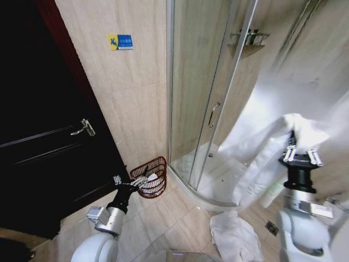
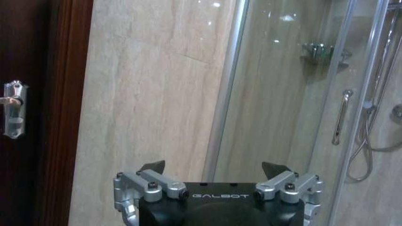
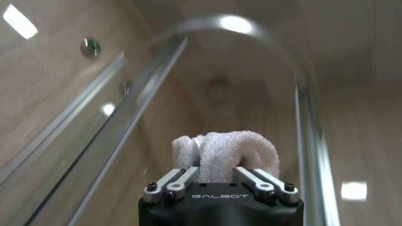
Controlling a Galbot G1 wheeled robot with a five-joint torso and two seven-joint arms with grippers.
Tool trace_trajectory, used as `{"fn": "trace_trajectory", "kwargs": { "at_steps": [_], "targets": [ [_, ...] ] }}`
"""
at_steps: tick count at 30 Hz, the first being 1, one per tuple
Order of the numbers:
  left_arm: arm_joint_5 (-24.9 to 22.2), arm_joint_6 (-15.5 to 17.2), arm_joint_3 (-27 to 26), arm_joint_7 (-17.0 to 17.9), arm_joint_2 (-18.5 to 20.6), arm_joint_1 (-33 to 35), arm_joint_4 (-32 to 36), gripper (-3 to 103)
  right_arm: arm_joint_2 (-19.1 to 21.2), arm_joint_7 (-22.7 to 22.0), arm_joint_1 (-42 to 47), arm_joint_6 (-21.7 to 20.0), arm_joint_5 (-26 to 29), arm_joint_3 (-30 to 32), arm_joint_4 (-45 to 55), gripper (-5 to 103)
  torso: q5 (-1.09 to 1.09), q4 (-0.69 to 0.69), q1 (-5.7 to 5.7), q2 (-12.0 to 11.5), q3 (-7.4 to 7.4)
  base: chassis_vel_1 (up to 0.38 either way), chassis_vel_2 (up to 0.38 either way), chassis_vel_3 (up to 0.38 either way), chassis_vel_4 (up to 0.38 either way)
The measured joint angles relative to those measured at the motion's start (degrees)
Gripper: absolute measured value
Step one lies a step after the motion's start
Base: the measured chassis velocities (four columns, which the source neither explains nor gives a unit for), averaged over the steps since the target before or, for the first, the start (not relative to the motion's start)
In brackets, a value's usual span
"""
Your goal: Discard the used towel into the hamper.
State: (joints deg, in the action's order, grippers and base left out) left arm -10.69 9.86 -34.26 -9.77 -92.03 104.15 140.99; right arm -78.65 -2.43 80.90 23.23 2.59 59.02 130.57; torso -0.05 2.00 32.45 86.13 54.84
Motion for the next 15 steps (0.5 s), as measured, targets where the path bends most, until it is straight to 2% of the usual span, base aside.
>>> {"fn": "trace_trajectory", "kwargs": {
  "at_steps": [1, 3, 4, 5, 6, 7, 11, 15],
  "targets": [
    [0.0, 0.0, 0.0, 0.0, 0.0, 0.0, 0.0, 100, 0.0, 0.0, 0.0, 0.0, 0.0, 0.0, 0.0, 12, 0.0, 0.0, 0.0, 0.0, 0.0, 0.0, 0.0, 0.0, 0.0],
    [0.0, 0.0, 0.0, 0.0, 0.0, 0.0, 0.0, 100, 3.34, -0.23, -1.17, 0.49, -0.09, 3.49, 0.59, 12, 0.11, 0.0, 0.0, -0.01, 0.01, 0.0, 0.0, 0.0, 0.0],
    [0.0, 0.0, 0.0, 0.0, 0.0, 0.0, 0.0, 100, 3.34, -0.23, -1.17, 0.49, -0.09, 3.49, 0.59, 12, 0.11, 0.0, 0.0, -0.01, 0.01, 0.0, 0.0, 0.0, 0.0],
    [0.0, 0.0, -0.01, 0.0, 0.02, 0.0, 0.0, 100, 4.77, -0.22, -1.72, 0.96, 0.12, 5.23, 0.66, 12, 0.11, 0.0, 0.01, 0.0, 0.01, 0.0, 0.0, 0.0, 0.0],
    [0.0, 0.0, 0.0, 0.0, 0.01, 0.0, 0.0, 100, 6.4, -0.14, -2.17, 1.42, 0.83, 7.06, 0.81, 12, -0.05, 0.01, 0.0, 0.0, 0.0, 0.0, 0.0, 0.0, 0.0],
    [0.0, 0.0, 0.0, 0.0, 0.02, 0.0, 0.0, 100, 7.26, -0.06, -2.2, 1.4, 1.69, 7.98, 0.9, 12, -0.01, 0.0, 0.0, 0.0, 0.0, 0.0, 0.0, 0.0, 0.0],
    [0.0, 0.0, 0.0, 0.0, 0.01, 0.0, 0.0, 100, 7.93, 0.19, -1.51, 0.67, 4.5, 8.97, 2.1, 12, 0.06, 0.0, 0.0, 0.0, 0.0, 0.0, 0.0, 0.0, 0.0],
    [0.0, 0.0, 0.0, 0.0, 0.01, 0.0, 0.0, 100, 6.61, 0.64, -0.05, -0.34, 6.52, 7.23, 4.78, 12, 0.06, 0.0, 0.0, 0.0, 0.0, 0.0, 0.0, 0.0, 0.0]
  ]
}}
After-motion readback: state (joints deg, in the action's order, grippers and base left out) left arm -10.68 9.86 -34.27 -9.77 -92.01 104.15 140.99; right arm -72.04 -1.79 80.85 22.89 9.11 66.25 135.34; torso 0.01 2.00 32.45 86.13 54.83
